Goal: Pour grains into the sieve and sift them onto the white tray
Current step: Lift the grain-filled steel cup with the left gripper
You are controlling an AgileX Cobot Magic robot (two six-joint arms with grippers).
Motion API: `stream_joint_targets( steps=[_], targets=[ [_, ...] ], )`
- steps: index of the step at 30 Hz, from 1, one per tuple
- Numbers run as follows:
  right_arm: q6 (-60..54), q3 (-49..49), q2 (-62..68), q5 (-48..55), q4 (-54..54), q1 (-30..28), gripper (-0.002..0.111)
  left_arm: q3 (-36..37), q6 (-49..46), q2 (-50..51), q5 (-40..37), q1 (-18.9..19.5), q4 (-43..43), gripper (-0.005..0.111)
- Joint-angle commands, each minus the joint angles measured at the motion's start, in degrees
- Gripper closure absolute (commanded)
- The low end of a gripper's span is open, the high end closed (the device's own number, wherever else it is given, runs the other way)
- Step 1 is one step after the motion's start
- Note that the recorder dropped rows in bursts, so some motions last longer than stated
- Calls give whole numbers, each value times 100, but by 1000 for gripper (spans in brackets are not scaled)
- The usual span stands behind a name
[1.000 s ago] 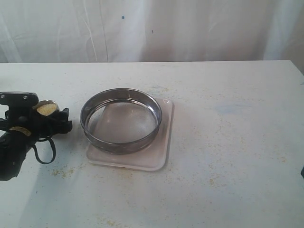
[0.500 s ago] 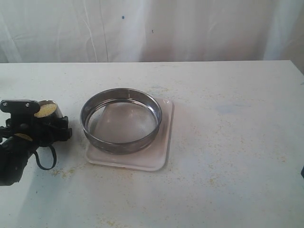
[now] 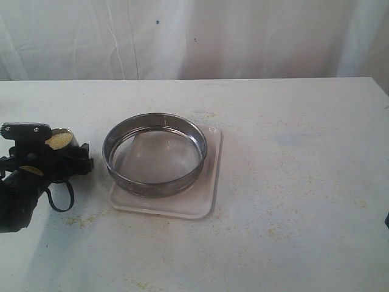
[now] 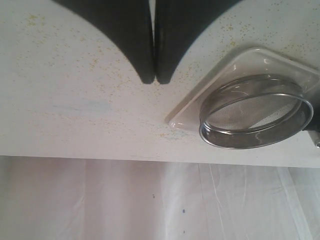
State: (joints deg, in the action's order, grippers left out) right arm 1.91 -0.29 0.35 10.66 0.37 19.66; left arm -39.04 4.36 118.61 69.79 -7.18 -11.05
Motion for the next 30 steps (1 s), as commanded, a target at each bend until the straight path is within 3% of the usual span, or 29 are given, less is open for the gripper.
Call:
stream_joint_targets(
  steps=[1, 14, 16, 19, 23, 30],
  targets=[
    [24, 29, -35, -51, -5, -27, 108, -83, -4, -8, 17, 19, -41, 8],
    [24, 29, -35, -51, -5, -27, 108, -102, -14, -8, 17, 19, -41, 11],
    [24, 29, -35, -51, -5, -27, 108, -102, -14, -8, 17, 19, -41, 19],
    [24, 29, -35, -51, -5, -27, 108, -102, -3, -8, -197, 19, -41, 46],
    [24, 29, -35, -51, -5, -27, 108, -102, 93, -8, -345, 19, 84, 102],
    [24, 29, -35, -51, -5, -27, 108, 30, -6, -59, -340, 4, 277, 107]
  ],
)
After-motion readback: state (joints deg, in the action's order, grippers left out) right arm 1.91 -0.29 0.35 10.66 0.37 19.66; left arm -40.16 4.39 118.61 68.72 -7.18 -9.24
